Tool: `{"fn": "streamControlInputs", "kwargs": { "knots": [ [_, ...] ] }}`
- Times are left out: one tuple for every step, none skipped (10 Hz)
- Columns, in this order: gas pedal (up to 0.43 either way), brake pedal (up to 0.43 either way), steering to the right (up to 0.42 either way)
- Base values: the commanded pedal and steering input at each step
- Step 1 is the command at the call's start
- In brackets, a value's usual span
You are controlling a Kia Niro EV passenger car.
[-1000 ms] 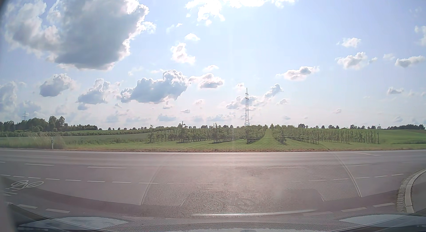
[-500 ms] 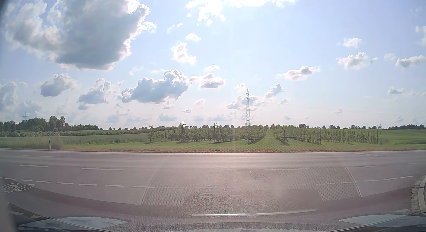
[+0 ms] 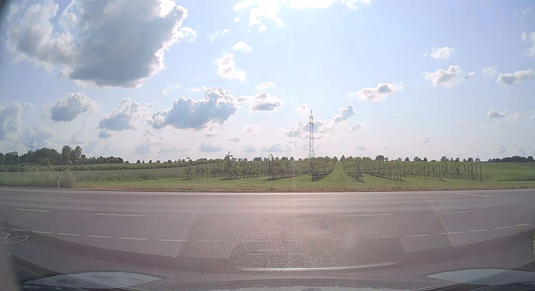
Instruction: Follow the waypoints while adhering to traffic rules and regulations
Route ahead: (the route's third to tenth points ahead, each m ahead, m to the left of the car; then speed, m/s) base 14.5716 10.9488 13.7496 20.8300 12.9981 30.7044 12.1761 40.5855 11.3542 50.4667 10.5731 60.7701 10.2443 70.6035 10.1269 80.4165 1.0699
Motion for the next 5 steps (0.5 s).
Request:
{"fn": "streamControlInputs", "kwargs": {
  "knots": [
    [0.000, 0.018, 0.000],
    [0.000, 0.024, 0.000],
    [0.000, 0.024, 0.000],
    [0.000, 0.024, 0.000],
    [0.000, 0.024, 0.000]
  ]
}}
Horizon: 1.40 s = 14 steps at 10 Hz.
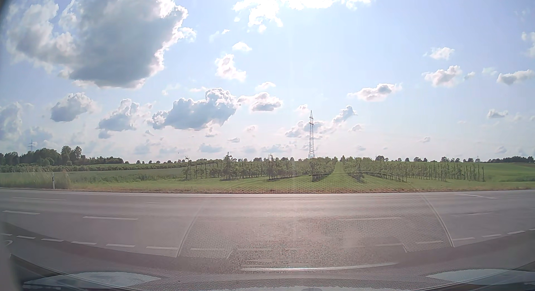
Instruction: Follow the waypoints while adhering to traffic rules and regulations
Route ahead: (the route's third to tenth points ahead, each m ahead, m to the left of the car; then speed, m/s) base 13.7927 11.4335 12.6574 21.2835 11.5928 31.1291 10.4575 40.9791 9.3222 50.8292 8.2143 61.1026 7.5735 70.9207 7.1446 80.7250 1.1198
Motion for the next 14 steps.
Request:
{"fn": "streamControlInputs", "kwargs": {
  "knots": [
    [0.000, 0.030, 0.000],
    [0.000, 0.067, 0.000],
    [0.000, 0.116, 0.000],
    [0.000, 0.165, 0.000],
    [0.000, 0.183, 0.000],
    [0.000, 0.201, 0.000],
    [0.000, 0.207, 0.000],
    [0.000, 0.207, 0.000],
    [0.000, 0.207, 0.000],
    [0.000, 0.183, 0.000],
    [0.000, 0.152, 0.000],
    [0.000, 0.122, 0.000],
    [0.000, 0.116, 0.000],
    [0.000, 0.116, 0.000]
  ]
}}
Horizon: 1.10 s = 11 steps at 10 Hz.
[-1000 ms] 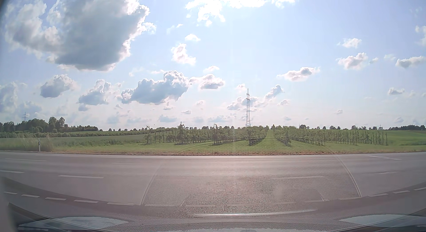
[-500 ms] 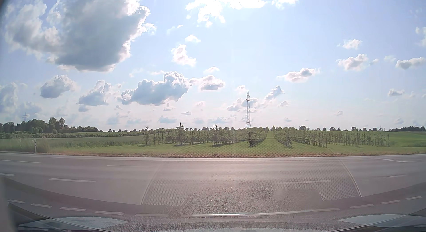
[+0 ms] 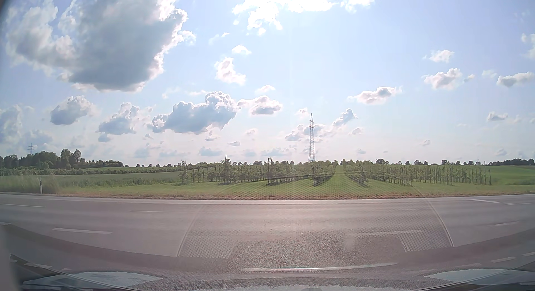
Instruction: Follow the waypoints while adhering to traffic rules and regulations
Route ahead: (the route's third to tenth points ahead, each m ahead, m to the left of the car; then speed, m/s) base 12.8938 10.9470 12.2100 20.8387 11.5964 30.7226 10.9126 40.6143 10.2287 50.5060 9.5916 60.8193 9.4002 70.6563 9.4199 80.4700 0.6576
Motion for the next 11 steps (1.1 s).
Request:
{"fn": "streamControlInputs", "kwargs": {
  "knots": [
    [0.000, 0.116, 0.000],
    [0.000, 0.104, 0.000],
    [0.000, 0.055, 0.000],
    [0.000, 0.037, 0.000],
    [0.000, 0.024, 0.000],
    [0.000, 0.018, -0.001],
    [0.000, 0.024, -0.001],
    [0.000, 0.018, -0.001],
    [0.000, 0.018, 0.000],
    [0.000, 0.018, 0.000],
    [0.000, 0.018, -0.001]
  ]
}}
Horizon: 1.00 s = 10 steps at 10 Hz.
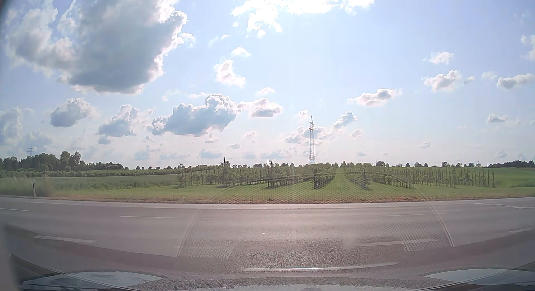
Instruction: Follow the waypoints while adhering to traffic rules and regulations
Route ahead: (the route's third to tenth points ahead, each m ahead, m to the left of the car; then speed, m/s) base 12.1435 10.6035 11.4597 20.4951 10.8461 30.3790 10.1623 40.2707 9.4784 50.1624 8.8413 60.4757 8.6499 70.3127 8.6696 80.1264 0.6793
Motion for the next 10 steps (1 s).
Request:
{"fn": "streamControlInputs", "kwargs": {
  "knots": [
    [0.000, 0.018, -0.001],
    [0.000, 0.024, 0.000],
    [0.000, 0.030, 0.000],
    [0.000, 0.055, 0.000],
    [0.000, 0.079, 0.000],
    [0.000, 0.098, 0.000],
    [0.000, 0.116, -0.001],
    [0.000, 0.159, 0.000],
    [0.000, 0.177, 0.000],
    [0.000, 0.183, -0.001]
  ]
}}
